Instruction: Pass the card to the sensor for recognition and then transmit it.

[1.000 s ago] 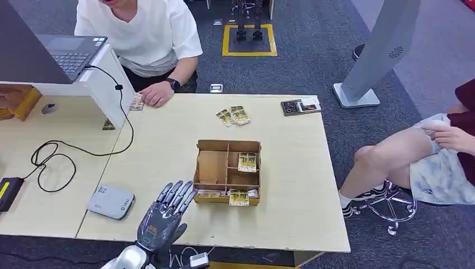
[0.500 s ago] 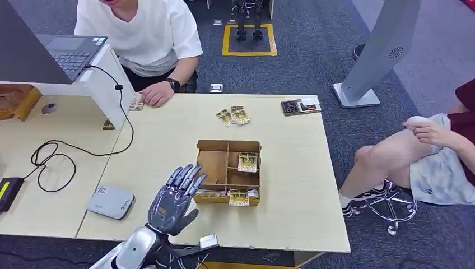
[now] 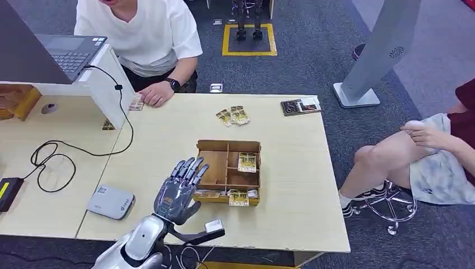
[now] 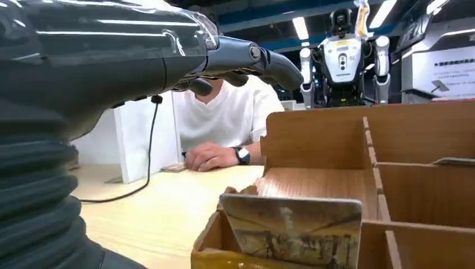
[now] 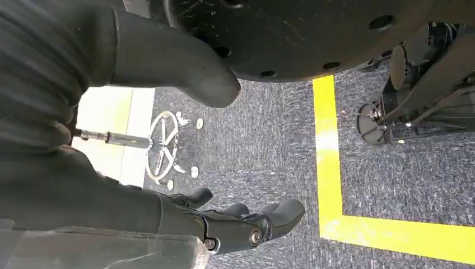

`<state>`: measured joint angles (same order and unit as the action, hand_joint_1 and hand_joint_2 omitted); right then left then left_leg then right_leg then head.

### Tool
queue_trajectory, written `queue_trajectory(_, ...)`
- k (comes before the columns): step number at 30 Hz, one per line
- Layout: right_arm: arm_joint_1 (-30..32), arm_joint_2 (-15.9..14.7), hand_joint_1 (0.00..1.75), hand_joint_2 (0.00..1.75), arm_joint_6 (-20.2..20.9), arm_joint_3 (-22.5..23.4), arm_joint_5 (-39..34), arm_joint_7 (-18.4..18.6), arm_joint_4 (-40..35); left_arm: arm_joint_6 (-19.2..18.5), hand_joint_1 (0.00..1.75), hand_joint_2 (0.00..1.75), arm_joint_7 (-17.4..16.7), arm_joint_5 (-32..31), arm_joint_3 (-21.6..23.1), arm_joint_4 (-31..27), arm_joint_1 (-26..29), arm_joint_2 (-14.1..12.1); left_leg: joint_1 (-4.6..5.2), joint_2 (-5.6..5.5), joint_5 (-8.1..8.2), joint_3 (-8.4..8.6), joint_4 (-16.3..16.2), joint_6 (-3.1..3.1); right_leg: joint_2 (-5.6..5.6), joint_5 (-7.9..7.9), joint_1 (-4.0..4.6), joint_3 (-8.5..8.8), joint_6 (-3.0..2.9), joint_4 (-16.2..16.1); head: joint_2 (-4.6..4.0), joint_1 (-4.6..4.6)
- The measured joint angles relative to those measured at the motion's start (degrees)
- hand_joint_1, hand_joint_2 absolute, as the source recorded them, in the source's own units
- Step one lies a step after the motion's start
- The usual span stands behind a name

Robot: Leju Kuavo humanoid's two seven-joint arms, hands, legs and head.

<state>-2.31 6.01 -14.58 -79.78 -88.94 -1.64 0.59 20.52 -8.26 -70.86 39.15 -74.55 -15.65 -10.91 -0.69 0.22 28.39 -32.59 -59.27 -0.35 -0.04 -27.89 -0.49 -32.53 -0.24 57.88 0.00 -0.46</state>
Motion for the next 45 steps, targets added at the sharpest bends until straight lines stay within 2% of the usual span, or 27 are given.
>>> queue_trajectory(7,-0.1,-0.1,0.00,1.75,0.0,-0.3,0.0,0.4,0.0,-1.9,0.00,1.75,2.1,2.2,1.7,1.6,-0.5,-0.1,0.00,0.00,0.00,-0.01,0.0,0.00,0.00,0.00,0.00,0.00,0.00,0.0,0.00,0.00)
queue_trajectory(18,0.0,-0.1,0.00,1.75,0.0,-0.3,-0.1,0.4,-0.2,2.3,0.00,1.75,4.5,4.3,1.7,1.0,1.1,-1.2,0.00,-0.01,0.00,-0.01,0.0,0.00,-0.01,0.00,0.00,0.00,0.00,0.0,0.00,0.00)
queue_trajectory(27,0.0,-0.2,0.00,1.75,-0.1,-0.3,-0.1,0.4,-0.2,2.5,0.00,1.75,5.0,4.5,2.0,-0.4,1.5,-1.6,0.00,0.00,0.00,-0.01,0.0,0.00,-0.01,0.00,0.00,0.01,0.00,0.0,0.00,0.00)
queue_trajectory(29,0.0,-0.2,0.00,1.75,-0.1,-0.3,-0.1,0.4,-0.2,2.5,0.05,1.75,5.1,4.6,2.3,-0.4,1.5,-1.6,0.00,-0.01,0.00,-0.01,0.0,0.00,-0.01,0.00,0.00,0.01,0.00,0.0,0.00,0.00)
queue_trajectory(31,0.0,-0.2,0.00,1.75,-0.1,-0.3,-0.1,0.4,-0.2,2.5,1.75,1.75,5.2,5.0,2.4,-0.4,1.5,-1.6,0.00,-0.01,0.00,-0.01,0.0,0.00,-0.01,0.00,0.00,0.01,0.00,0.0,0.00,0.00)
queue_trajectory(44,-0.1,-0.2,0.00,1.75,-0.1,-0.3,-0.1,0.4,-0.2,2.5,1.75,1.75,4.6,3.0,2.7,-0.4,1.5,-2.3,0.00,0.00,0.00,-0.01,0.0,0.00,-0.01,0.00,0.00,0.01,0.00,0.0,0.00,0.00)
queue_trajectory(45,-0.1,-0.2,0.00,1.75,-0.1,-0.3,-0.1,0.4,-0.2,2.3,1.66,1.75,4.4,2.9,2.7,-0.4,1.4,-2.3,0.00,0.00,0.00,-0.01,0.0,0.00,-0.01,0.00,0.00,0.01,0.00,0.0,0.00,0.00)
